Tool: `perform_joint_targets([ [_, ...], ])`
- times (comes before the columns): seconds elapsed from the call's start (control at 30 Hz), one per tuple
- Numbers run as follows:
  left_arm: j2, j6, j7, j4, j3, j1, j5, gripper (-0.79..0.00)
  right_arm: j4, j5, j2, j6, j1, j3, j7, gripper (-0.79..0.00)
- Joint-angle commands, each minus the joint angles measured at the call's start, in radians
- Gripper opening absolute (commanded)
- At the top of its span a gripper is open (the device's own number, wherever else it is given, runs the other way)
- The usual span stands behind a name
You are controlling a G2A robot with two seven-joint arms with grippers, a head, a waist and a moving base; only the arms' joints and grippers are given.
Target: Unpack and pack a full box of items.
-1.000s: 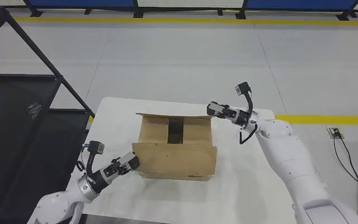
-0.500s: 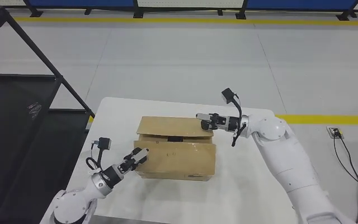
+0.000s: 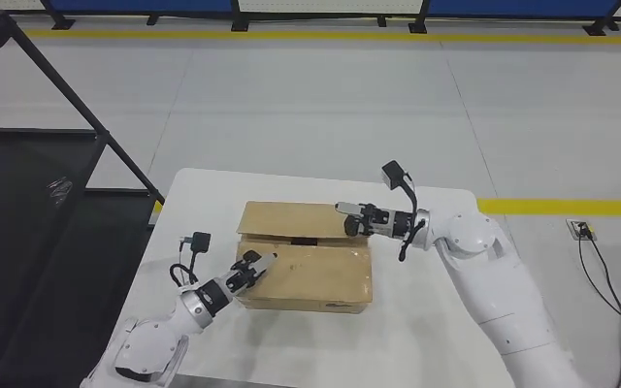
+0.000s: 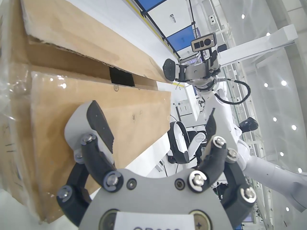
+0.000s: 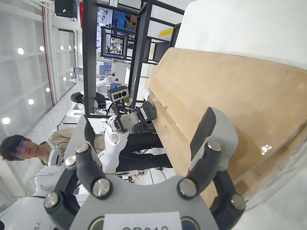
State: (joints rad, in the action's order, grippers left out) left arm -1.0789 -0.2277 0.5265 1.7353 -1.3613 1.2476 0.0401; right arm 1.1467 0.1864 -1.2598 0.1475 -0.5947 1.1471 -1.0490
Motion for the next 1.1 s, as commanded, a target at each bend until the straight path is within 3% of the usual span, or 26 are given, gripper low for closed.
perform_joint_targets([
  [0.0, -0.001, 0.000, -0.007, -0.007, 0.004, -0.004, 0.004, 0.000, 0.018, 0.006, 0.004, 0.004, -0.017, 0.005, -0.014, 0.000],
  [0.3, -0.003, -0.011, -0.028, -0.007, -0.015, -0.008, -0.018, 0.000, 0.018, 0.003, 0.012, 0.009, -0.068, 0.001, -0.008, 0.000],
  [0.57, 0.009, -0.016, -0.079, 0.028, -0.175, 0.043, -0.099, 0.000, -0.057, 0.053, 0.005, 0.060, -0.059, -0.018, -0.010, 0.000],
  [0.83, 0.020, 0.037, -0.090, -0.007, -0.356, 0.149, -0.188, 0.000, -0.073, 0.052, 0.004, 0.074, -0.051, -0.024, -0.008, 0.000],
  [1.07, 0.020, 0.037, -0.090, -0.007, -0.356, 0.149, -0.188, 0.000, -0.073, 0.052, 0.004, 0.074, -0.051, -0.024, -0.008, 0.000],
])
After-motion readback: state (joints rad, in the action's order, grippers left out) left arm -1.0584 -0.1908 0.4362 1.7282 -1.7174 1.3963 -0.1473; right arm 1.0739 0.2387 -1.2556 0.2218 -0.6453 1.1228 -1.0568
